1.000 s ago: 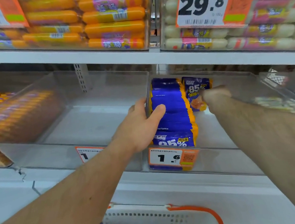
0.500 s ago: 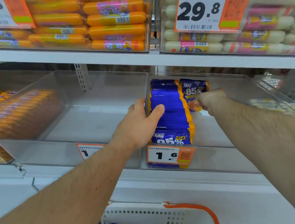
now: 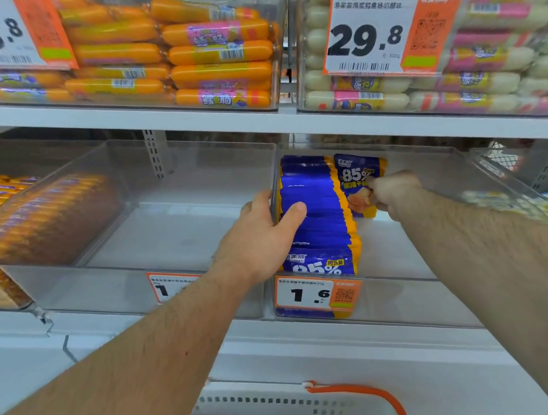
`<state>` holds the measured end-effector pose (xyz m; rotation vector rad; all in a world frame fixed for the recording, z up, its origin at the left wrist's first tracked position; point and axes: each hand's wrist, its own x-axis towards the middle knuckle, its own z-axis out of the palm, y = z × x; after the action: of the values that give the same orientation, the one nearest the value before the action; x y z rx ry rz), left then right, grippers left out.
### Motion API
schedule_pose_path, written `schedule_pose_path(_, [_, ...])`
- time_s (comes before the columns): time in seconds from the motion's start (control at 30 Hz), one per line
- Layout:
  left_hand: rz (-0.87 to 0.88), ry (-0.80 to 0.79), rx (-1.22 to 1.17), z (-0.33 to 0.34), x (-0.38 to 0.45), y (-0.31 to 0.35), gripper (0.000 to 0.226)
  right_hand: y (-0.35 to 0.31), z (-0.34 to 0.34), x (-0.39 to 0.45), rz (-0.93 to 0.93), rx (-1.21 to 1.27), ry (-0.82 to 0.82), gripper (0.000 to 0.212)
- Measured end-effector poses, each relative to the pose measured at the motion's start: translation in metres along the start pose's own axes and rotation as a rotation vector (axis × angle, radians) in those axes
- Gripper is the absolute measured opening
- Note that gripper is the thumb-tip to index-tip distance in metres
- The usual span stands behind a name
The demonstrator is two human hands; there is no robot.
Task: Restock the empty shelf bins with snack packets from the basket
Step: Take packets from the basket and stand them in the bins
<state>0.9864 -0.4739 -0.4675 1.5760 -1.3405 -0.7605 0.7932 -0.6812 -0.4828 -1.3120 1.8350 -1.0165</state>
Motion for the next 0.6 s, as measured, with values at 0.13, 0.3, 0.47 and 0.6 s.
schedule_pose_path(0.13, [-0.005,0.007,0.010,0.000,0.000,0.000,0.052,-0.002,0.003,-0.001,-0.004,-0.035,-0.022,0.028])
schedule_pose_path(0.3, [-0.004,0.014,-0.001,0.001,-0.001,0.001,0.052,0.002,0.006,0.002,0.026,0.009,-0.022,0.026])
schedule_pose_path(0.47, [-0.004,0.025,0.025,0.000,-0.003,0.003,0.052,0.003,0.002,0.002,0.034,0.035,-0.048,0.028])
schedule_pose_path(0.6, [-0.005,0.032,0.058,0.000,-0.005,0.006,0.053,0.002,-0.004,-0.005,0.032,0.071,-0.062,0.027])
